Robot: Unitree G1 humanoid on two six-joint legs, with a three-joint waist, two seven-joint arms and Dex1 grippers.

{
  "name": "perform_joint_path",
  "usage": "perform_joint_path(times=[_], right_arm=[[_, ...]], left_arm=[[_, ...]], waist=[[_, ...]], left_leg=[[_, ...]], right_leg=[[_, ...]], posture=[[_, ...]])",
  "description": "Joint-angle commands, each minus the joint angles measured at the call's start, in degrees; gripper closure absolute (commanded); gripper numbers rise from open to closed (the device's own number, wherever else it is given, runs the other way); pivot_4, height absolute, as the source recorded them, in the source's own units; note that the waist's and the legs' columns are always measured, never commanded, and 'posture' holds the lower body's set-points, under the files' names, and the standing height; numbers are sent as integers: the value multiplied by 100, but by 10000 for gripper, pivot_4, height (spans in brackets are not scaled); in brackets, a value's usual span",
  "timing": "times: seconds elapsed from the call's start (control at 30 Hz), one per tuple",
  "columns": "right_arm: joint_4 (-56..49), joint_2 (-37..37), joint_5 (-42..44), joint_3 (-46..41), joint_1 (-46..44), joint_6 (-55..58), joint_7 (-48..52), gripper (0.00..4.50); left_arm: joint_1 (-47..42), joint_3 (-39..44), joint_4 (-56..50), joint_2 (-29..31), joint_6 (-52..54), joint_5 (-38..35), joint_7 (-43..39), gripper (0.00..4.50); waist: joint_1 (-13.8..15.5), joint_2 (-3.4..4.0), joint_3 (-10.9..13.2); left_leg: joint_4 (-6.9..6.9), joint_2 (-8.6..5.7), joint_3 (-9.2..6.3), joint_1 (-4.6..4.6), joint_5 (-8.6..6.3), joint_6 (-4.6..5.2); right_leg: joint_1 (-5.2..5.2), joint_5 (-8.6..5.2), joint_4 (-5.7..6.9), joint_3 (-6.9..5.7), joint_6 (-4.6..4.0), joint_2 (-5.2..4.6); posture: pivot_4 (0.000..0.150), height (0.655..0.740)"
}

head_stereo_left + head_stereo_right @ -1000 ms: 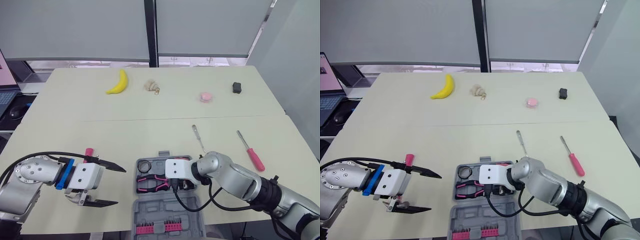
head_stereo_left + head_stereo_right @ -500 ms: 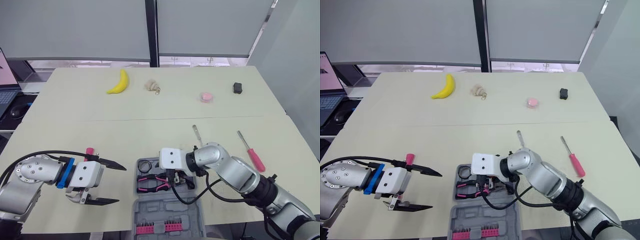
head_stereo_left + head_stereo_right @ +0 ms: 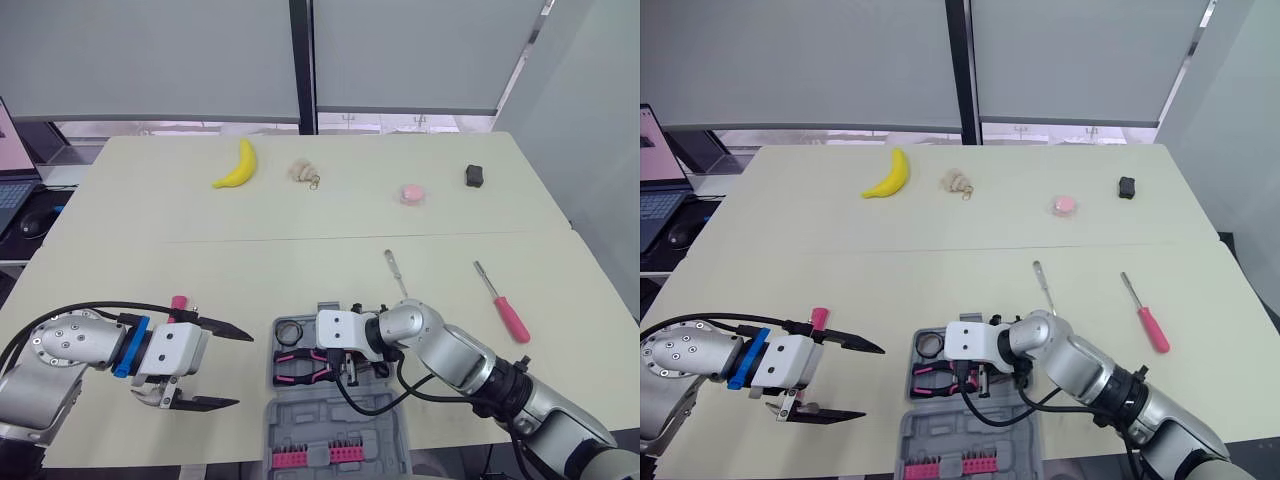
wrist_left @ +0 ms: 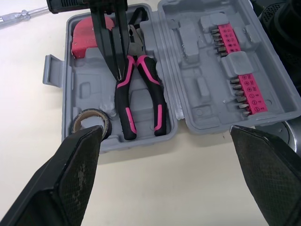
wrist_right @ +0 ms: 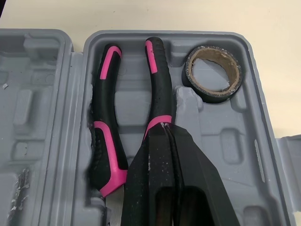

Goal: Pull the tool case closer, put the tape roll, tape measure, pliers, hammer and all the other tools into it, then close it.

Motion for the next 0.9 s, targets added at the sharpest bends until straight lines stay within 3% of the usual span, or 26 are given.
perform_joint_path(times=[0.03, 0.27, 0.6, 0.67, 0.77, 0.9], right_arm=[[324, -37, -352, 344, 77, 0, 50, 44947], [740, -13, -729, 550, 202, -132, 50, 44947], [-279, 142, -230, -603, 423, -886, -104, 44947], [-908, -178, 156, -1222, 693, -970, 1, 44947], [-1717, -1284, 726, -2298, 1342, -1276, 554, 44947], [-2057, -2324, 989, -3037, 2246, -1505, 850, 45000]], left_arm=[[60, 101, -142, -30, -40, -97, 33, 0], [136, 130, -101, -55, -102, -79, 46, 0], [252, 224, 51, -139, 104, -64, 343, 0], [329, 283, 168, -171, 82, 54, 505, 0], [508, 378, 455, -161, 49, 104, 551, 0], [705, 301, 731, -58, -299, 291, 327, 8973]], waist=[[-3, -1, -1], [1, -6, -25], [2, -2, -27], [7, -2, -26], [54, 3, -20], [46, -14, -16]], left_leg=[[-1, 0, 1, 3, 0, 0], [0, 0, 2, 14, 0, 0], [0, 5, 4, 6, 0, 0], [-1, 4, 2, 1, 0, 0], [-1, -5, 0, -5, -1, -1], [-3, -14, 11, -2, -2, -3]], right_leg=[[2, 0, 0, 1, 0, 0], [10, 0, 0, 1, 0, 0], [1, 3, 2, 5, -4, 6], [0, 3, 1, 4, -4, 5], [3, 2, -3, -2, -2, -8], [8, -4, -12, -2, 8, -26]], posture=[[1500, 7274], [1500, 7274], [1500, 7274], [1500, 7274], [1500, 7274], [1500, 7274]])
